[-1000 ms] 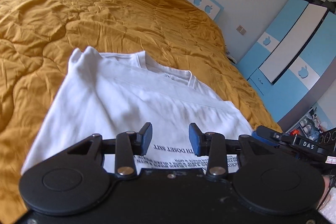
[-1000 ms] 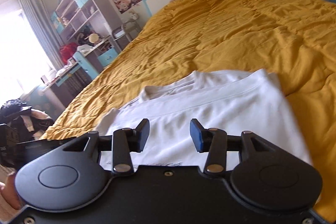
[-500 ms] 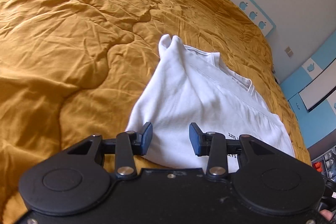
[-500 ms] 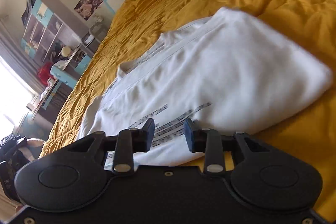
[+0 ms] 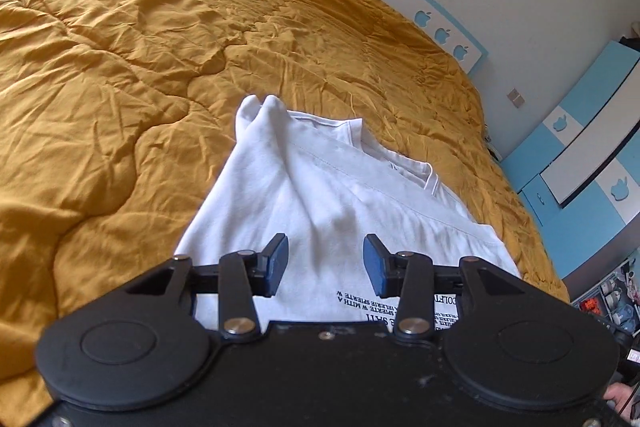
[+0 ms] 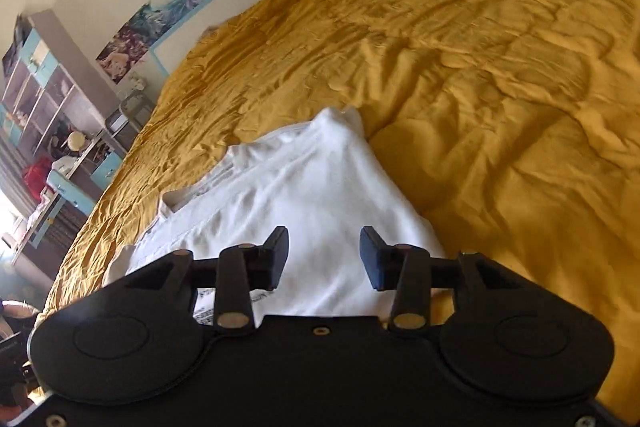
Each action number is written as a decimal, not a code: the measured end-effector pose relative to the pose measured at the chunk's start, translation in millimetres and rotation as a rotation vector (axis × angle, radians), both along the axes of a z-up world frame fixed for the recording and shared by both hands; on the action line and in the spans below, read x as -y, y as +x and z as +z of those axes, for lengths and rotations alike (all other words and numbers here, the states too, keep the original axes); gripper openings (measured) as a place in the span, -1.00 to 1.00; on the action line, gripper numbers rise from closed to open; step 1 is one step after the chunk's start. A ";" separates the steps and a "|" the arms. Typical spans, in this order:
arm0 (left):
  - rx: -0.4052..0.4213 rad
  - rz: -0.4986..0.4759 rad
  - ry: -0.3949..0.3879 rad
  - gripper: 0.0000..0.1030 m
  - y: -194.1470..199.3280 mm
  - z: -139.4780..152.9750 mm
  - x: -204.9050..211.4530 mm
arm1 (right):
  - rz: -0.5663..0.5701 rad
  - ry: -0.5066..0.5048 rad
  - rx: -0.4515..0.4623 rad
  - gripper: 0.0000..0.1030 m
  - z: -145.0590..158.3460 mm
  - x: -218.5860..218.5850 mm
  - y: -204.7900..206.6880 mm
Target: Fold small clothes
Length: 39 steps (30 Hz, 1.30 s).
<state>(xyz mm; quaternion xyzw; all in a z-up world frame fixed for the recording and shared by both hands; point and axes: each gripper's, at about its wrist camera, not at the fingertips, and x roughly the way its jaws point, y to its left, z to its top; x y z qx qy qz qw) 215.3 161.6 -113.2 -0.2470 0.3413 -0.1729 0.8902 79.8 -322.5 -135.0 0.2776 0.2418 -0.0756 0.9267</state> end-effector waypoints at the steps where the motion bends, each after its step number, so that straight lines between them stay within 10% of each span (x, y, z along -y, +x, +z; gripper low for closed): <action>1: 0.003 -0.013 0.019 -0.17 5.3 -1.4 6.0 | 0.045 -0.022 0.008 -0.18 4.7 -6.9 11.7; 9: -0.072 0.055 0.148 -0.14 26.0 -35.6 3.5 | 0.232 -0.218 -0.038 -0.18 24.8 -75.2 140.6; 15: -0.082 0.091 0.015 -0.11 21.7 -52.6 -25.1 | 0.287 -0.367 -0.089 -0.19 17.2 -118.2 225.7; 23: -0.063 0.071 0.049 -0.08 18.0 -54.1 -19.7 | 0.267 -0.583 -0.229 -0.20 -10.8 -135.8 305.3; 39: -0.071 0.089 0.024 -0.09 12.0 -43.6 -23.1 | 0.367 -0.627 -0.236 -0.19 -8.7 -151.3 200.5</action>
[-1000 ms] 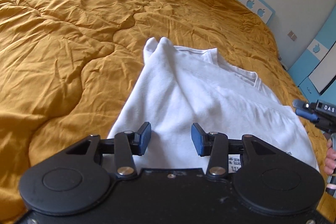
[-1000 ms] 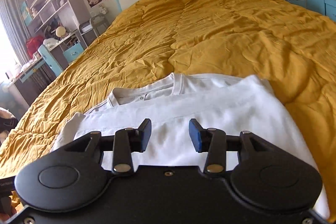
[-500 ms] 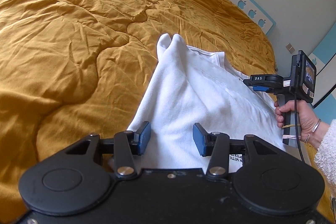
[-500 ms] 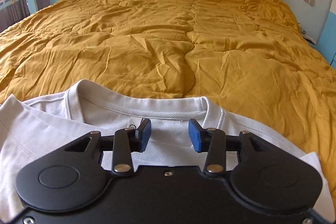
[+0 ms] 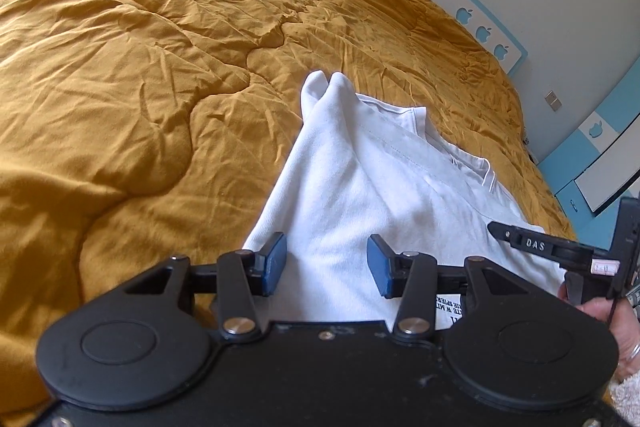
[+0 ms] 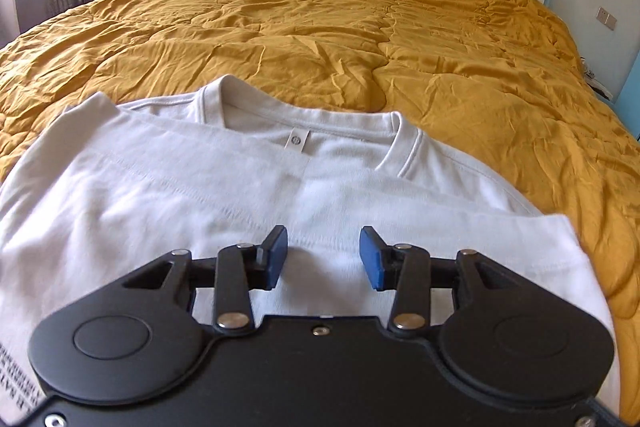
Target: Fold small clothes
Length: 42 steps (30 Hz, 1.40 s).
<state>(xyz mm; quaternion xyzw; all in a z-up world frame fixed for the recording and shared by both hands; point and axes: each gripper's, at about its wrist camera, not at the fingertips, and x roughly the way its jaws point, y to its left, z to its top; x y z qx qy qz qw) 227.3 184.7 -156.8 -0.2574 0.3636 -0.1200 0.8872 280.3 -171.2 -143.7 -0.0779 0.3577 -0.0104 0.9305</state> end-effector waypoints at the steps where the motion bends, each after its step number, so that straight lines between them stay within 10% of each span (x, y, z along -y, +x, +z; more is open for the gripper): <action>1: 0.002 0.000 0.003 -0.09 -2.1 2.1 -0.3 | 0.007 0.007 -0.002 -0.19 0.3 -1.2 -14.4; 18: -0.007 -0.001 0.019 -0.10 -30.8 15.4 -4.1 | 0.120 0.045 -0.046 -0.17 -2.6 -24.1 -156.3; 30: 0.004 0.068 -0.042 -0.09 -38.8 30.8 -36.8 | 0.100 0.094 -0.031 -0.12 17.3 -36.2 -168.1; 42: 0.015 0.055 -0.104 -0.07 -15.7 36.8 -74.5 | 0.442 -0.041 -0.004 0.07 9.8 -171.5 -146.3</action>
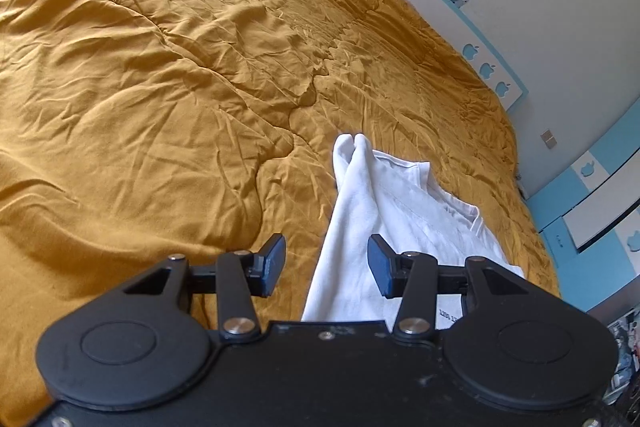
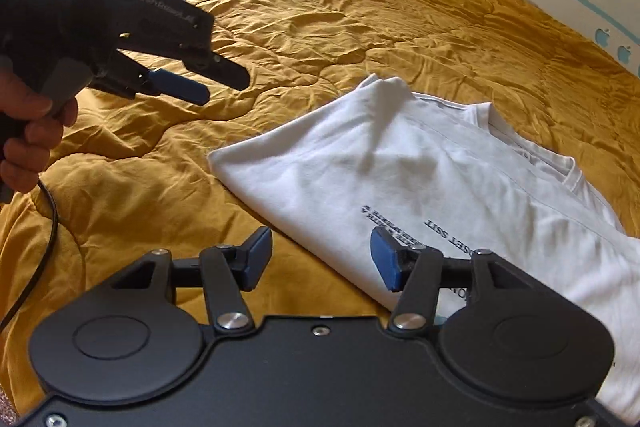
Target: Fold small clothes
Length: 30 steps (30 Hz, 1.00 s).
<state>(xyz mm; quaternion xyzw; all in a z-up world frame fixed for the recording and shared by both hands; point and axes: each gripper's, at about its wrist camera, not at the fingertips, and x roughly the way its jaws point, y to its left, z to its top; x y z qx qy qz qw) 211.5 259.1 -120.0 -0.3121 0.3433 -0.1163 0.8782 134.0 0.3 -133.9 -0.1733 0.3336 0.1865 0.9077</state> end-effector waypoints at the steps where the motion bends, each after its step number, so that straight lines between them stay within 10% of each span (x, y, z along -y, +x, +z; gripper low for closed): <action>1: 0.004 -0.013 -0.012 -0.07 1.8 -2.1 -2.0 | 0.017 -0.028 0.000 0.08 -2.8 -9.8 1.7; 5: 0.005 -0.049 0.020 -0.08 16.0 -2.7 -6.1 | 0.075 -0.156 0.026 0.08 -15.1 -40.1 5.8; 14: -0.054 -0.195 -0.181 -0.07 99.9 -22.3 -13.9 | 0.137 -0.290 0.132 0.10 -30.9 -91.4 19.8; 30: -0.218 -0.242 -0.337 -0.06 208.6 -70.4 24.5 | 0.127 -0.229 0.117 0.11 -32.0 -95.1 27.0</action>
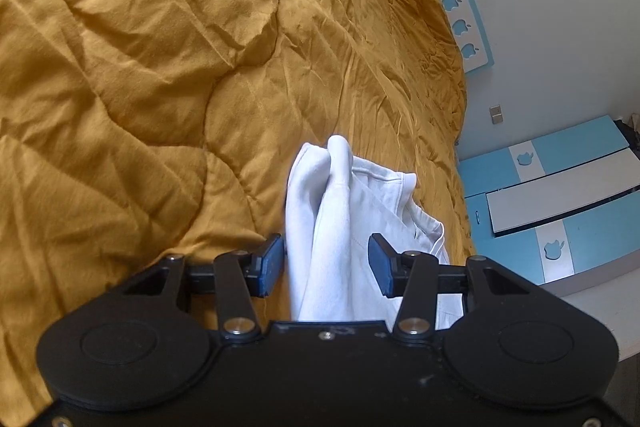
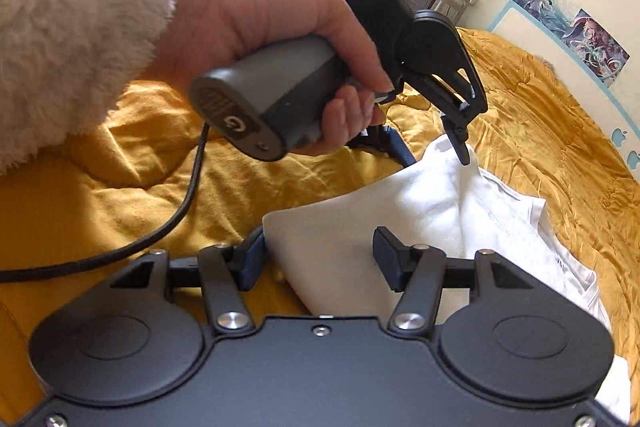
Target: Fold small clothes
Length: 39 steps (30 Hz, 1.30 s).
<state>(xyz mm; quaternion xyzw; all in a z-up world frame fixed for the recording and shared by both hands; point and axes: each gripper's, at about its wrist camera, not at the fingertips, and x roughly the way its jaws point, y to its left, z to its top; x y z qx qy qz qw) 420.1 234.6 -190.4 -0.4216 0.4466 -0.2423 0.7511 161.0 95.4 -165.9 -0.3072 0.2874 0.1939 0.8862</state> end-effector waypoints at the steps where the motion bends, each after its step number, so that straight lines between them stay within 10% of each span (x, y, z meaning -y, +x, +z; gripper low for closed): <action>1: -0.003 -0.003 0.002 -0.06 6.1 0.3 1.2 | -0.001 0.008 -0.004 0.12 0.2 0.9 0.2; 28: -0.029 -0.032 0.048 -0.09 43.9 -2.5 32.4 | -0.014 0.051 -0.013 0.16 2.7 5.1 5.5; 39: -0.034 0.026 0.020 -0.70 37.2 -10.8 23.7 | -0.006 0.143 -0.061 -0.67 9.0 13.1 6.8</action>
